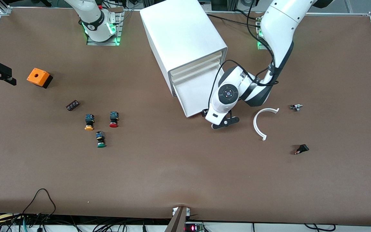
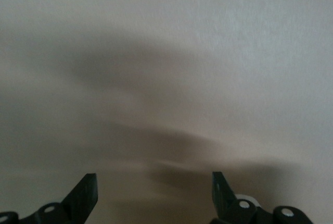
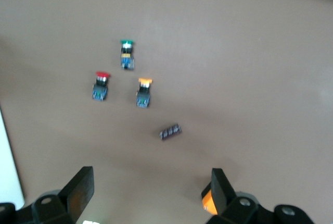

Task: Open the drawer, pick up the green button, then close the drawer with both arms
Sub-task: 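Push the drawer closed into the cabinet with the left gripper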

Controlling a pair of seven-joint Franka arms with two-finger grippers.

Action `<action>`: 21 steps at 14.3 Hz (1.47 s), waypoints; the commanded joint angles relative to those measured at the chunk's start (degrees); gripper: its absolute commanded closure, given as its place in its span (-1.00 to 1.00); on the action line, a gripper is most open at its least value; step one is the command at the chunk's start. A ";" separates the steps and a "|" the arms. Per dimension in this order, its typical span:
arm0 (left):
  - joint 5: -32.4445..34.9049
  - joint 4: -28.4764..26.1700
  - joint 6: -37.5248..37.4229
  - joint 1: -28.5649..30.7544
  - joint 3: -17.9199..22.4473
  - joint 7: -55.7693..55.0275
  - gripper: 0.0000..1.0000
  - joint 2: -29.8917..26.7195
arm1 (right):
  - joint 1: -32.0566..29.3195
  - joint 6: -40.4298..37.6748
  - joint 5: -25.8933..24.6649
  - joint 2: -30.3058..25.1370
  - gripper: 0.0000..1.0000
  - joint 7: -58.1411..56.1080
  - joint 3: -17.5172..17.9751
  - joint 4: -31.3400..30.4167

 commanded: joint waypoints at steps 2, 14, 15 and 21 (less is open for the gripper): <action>-2.45 -5.29 -1.54 1.38 -2.90 -1.83 -0.94 -5.44 | -0.92 -5.50 -1.85 -0.91 -1.00 0.24 0.33 -0.12; -10.36 -7.14 -8.49 1.47 -7.47 -1.40 -0.95 -5.45 | -0.66 -4.10 -1.33 -2.32 -1.00 -3.09 -0.82 -1.09; -10.37 -7.23 -8.57 1.91 -8.53 -1.48 -0.95 -5.45 | -0.57 -3.31 -1.33 -2.23 -1.00 -3.28 -0.73 -1.09; -11.41 -8.02 -8.66 1.29 -10.03 -1.49 -0.95 -3.70 | -5.38 1.79 -2.03 -4.42 -1.00 -2.76 5.92 -6.18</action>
